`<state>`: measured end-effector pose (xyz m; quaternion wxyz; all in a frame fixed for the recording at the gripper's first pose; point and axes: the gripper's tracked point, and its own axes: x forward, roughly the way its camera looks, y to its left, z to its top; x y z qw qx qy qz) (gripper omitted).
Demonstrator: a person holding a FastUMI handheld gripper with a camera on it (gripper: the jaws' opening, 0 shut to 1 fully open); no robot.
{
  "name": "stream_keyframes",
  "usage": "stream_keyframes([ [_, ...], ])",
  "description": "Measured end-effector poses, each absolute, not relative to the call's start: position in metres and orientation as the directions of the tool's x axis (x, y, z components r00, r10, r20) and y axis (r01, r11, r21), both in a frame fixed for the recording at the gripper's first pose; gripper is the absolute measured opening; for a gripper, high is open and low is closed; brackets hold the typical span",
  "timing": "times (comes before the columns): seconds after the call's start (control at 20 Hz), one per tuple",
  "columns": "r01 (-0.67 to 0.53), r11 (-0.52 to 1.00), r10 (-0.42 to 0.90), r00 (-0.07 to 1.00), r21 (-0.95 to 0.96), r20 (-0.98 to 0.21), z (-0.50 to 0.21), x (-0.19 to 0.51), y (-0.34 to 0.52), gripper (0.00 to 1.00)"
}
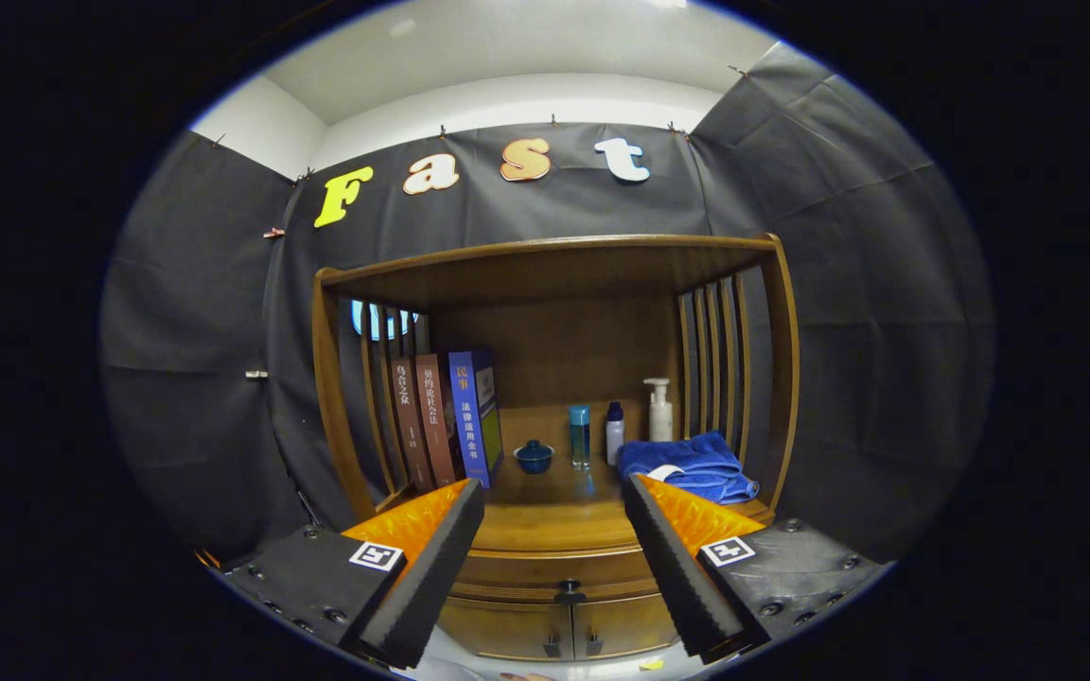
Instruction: Pull open the drawer, take out the items inside it, and place them on the countertop above the cabinet.
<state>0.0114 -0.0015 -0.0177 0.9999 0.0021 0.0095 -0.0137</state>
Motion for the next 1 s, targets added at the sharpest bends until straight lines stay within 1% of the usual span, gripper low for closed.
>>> stream_keyframes([
  [0.45, 0.037, 0.998, -0.028, 0.987, 0.054, -0.156, -0.096, 0.043, -0.009, 0.99],
  [0.85, 0.086, 0.993, -0.056, 0.946, 0.079, -0.321, -0.19, 0.081, -0.026, 0.99],
  [1.0, 0.087, 0.994, -0.059, 0.932, 0.063, -0.357, -0.214, 0.091, -0.027, 0.99],
])
